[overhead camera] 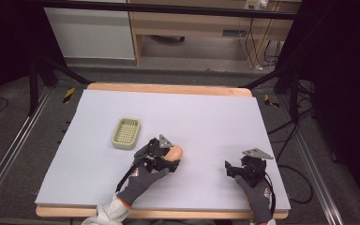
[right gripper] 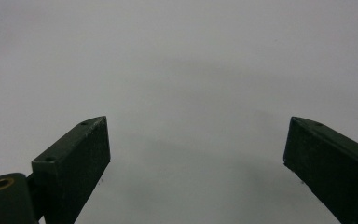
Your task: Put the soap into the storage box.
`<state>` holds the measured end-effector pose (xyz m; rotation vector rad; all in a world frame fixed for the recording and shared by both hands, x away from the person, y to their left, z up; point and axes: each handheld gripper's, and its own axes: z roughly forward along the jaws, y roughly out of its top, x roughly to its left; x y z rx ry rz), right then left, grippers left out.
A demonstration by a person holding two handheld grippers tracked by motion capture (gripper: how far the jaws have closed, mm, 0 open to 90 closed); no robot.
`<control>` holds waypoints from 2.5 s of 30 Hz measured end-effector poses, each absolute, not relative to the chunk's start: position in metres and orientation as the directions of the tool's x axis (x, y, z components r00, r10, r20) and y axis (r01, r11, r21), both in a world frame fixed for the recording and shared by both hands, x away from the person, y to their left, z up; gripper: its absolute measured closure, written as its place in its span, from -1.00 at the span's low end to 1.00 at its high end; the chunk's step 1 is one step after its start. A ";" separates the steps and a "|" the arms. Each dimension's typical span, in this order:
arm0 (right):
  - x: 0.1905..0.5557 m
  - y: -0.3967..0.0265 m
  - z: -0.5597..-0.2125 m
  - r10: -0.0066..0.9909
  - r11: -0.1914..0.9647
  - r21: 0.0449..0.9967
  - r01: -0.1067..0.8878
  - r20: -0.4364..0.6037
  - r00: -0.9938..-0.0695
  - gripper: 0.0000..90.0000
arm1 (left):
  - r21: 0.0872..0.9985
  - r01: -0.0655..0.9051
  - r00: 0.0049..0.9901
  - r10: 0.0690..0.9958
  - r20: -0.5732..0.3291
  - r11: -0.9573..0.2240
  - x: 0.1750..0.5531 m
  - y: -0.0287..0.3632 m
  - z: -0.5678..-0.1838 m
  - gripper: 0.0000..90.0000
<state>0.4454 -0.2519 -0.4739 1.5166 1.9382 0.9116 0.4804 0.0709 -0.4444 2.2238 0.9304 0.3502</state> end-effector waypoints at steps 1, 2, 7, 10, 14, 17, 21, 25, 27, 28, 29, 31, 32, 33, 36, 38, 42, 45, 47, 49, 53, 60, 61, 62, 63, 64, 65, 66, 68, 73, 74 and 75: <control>0.445 -0.252 -0.474 0.969 0.152 0.765 0.626 0.008 -0.246 -0.83 | 0.689 0.523 0.705 0.709 -0.020 -0.502 0.480 0.072 -0.443 -0.31; 0.445 -0.252 -0.474 0.970 0.151 0.767 0.624 0.008 -0.245 -0.83 | 0.691 0.519 0.706 0.708 -0.016 -0.503 0.480 0.073 -0.442 -0.31; 0.445 -0.253 -0.473 0.969 0.148 0.769 0.622 0.012 -0.245 -0.83 | 0.703 0.520 0.698 0.716 -0.024 -0.484 0.477 0.080 -0.434 -0.31; 0.444 -0.254 -0.473 0.970 0.151 0.770 0.620 0.006 -0.245 -0.84 | 0.707 0.520 0.697 0.717 -0.027 -0.479 0.477 0.084 -0.430 -0.31; 0.444 -0.254 -0.473 0.970 0.147 0.771 0.620 0.010 -0.242 -0.84 | 0.710 0.524 0.690 0.723 -0.029 -0.471 0.477 0.091 -0.426 -0.31; 0.444 -0.254 -0.473 0.970 0.148 0.770 0.620 0.009 -0.242 -0.84 | 0.709 0.524 0.688 0.725 -0.027 -0.471 0.476 0.094 -0.425 -0.31; 0.444 -0.254 -0.473 0.970 0.147 0.771 0.619 0.010 -0.242 -0.84 | 0.712 0.529 0.680 0.733 -0.030 -0.461 0.476 0.102 -0.422 -0.31; 0.444 -0.254 -0.472 0.971 0.146 0.771 0.620 0.010 -0.240 -0.84 | 0.719 0.531 0.672 0.740 -0.035 -0.448 0.475 0.107 -0.420 -0.31; 0.444 -0.254 -0.472 0.971 0.145 0.771 0.620 0.010 -0.240 -0.84 | 0.720 0.533 0.669 0.743 -0.037 -0.444 0.475 0.112 -0.418 -0.31; 0.444 -0.254 -0.472 0.971 0.145 0.771 0.620 0.010 -0.239 -0.84 | 0.722 0.534 0.665 0.746 -0.038 -0.439 0.475 0.113 -0.417 -0.31; 0.444 -0.254 -0.472 0.971 0.145 0.771 0.620 0.010 -0.239 -0.84 | 0.722 0.534 0.665 0.746 -0.038 -0.439 0.475 0.113 -0.417 -0.31; 0.443 -0.254 -0.472 0.971 0.143 0.771 0.620 0.012 -0.238 -0.84 | 0.727 0.536 0.660 0.750 -0.043 -0.429 0.475 0.117 -0.416 -0.31; 0.443 -0.254 -0.472 0.971 0.144 0.771 0.620 0.011 -0.239 -0.84 | 0.726 0.535 0.661 0.749 -0.042 -0.431 0.475 0.119 -0.414 -0.31; 0.444 -0.254 -0.472 0.971 0.143 0.771 0.621 0.011 -0.238 -0.84 | 0.732 0.539 0.652 0.756 -0.052 -0.415 0.476 0.123 -0.413 -0.31; 0.444 -0.254 -0.473 0.971 0.143 0.770 0.621 0.011 -0.238 -0.84 | 0.736 0.541 0.644 0.763 -0.050 -0.408 0.477 0.128 -0.411 -0.31; 0.443 -0.254 -0.472 0.972 0.143 0.770 0.621 0.010 -0.237 -0.84 | 0.737 0.543 0.640 0.767 -0.051 -0.403 0.478 0.131 -0.409 -0.31; 0.443 -0.254 -0.472 0.972 0.142 0.770 0.622 0.012 -0.236 -0.84 | 0.742 0.548 0.624 0.779 -0.054 -0.387 0.480 0.136 -0.408 -0.31; 0.443 -0.254 -0.473 0.971 0.143 0.770 0.622 0.011 -0.237 -0.84 | 0.743 0.551 0.617 0.785 -0.054 -0.381 0.481 0.140 -0.407 -0.31; 0.443 -0.254 -0.472 0.971 0.144 0.770 0.621 0.010 -0.237 -0.84 | 0.743 0.552 0.615 0.786 -0.055 -0.380 0.481 0.141 -0.407 -0.31; 0.444 -0.254 -0.472 0.971 0.142 0.770 0.622 0.012 -0.237 -0.84 | 0.743 0.554 0.609 0.791 -0.053 -0.376 0.482 0.144 -0.406 -0.30; 0.444 -0.254 -0.473 0.971 0.143 0.770 0.621 0.011 -0.238 -0.84 | 0.745 0.555 0.603 0.796 -0.055 -0.369 0.483 0.146 -0.404 -0.30; 0.444 -0.254 -0.473 0.972 0.142 0.771 0.621 0.011 -0.236 -0.84 | 0.750 0.556 0.592 0.804 -0.054 -0.359 0.485 0.152 -0.402 -0.30; 0.444 -0.254 -0.473 0.972 0.141 0.770 0.622 0.012 -0.235 -0.84 | 0.751 0.557 0.589 0.806 -0.057 -0.354 0.485 0.153 -0.402 -0.30; 0.444 -0.254 -0.473 0.971 0.145 0.771 0.621 0.009 -0.237 -0.84 | 0.752 0.559 0.587 0.807 -0.059 -0.351 0.485 0.153 -0.402 -0.30; 0.444 -0.254 -0.473 0.972 0.142 0.770 0.622 0.011 -0.236 -0.84 | 0.752 0.558 0.587 0.808 -0.059 -0.351 0.486 0.154 -0.402 -0.30; 0.444 -0.254 -0.473 0.972 0.142 0.770 0.622 0.011 -0.235 -0.84 | 0.752 0.559 0.585 0.809 -0.060 -0.349 0.486 0.155 -0.401 -0.30; 0.444 -0.254 -0.473 0.972 0.141 0.770 0.622 0.011 -0.235 -0.84 | 0.753 0.559 0.584 0.810 -0.060 -0.347 0.486 0.155 -0.401 -0.30; 0.444 -0.254 -0.473 0.972 0.141 0.770 0.622 0.012 -0.235 -0.84 | 0.754 0.559 0.583 0.810 -0.062 -0.344 0.487 0.156 -0.401 -0.30; 0.444 -0.254 -0.473 0.972 0.141 0.770 0.622 0.012 -0.235 -0.84 | 0.755 0.560 0.579 0.813 -0.062 -0.341 0.488 0.157 -0.400 -0.30; 0.444 -0.254 -0.473 0.972 0.143 0.770 0.622 0.011 -0.237 -0.84 | 0.757 0.563 0.570 0.819 -0.066 -0.331 0.489 0.161 -0.399 -0.30; 0.444 -0.254 -0.473 0.972 0.143 0.770 0.622 0.011 -0.237 -0.84 | 0.757 0.564 0.568 0.820 -0.065 -0.330 0.490 0.162 -0.399 -0.30; 0.444 -0.254 -0.473 0.972 0.142 0.770 0.622 0.011 -0.236 -0.84 | 0.758 0.564 0.565 0.822 -0.064 -0.328 0.491 0.163 -0.398 -0.30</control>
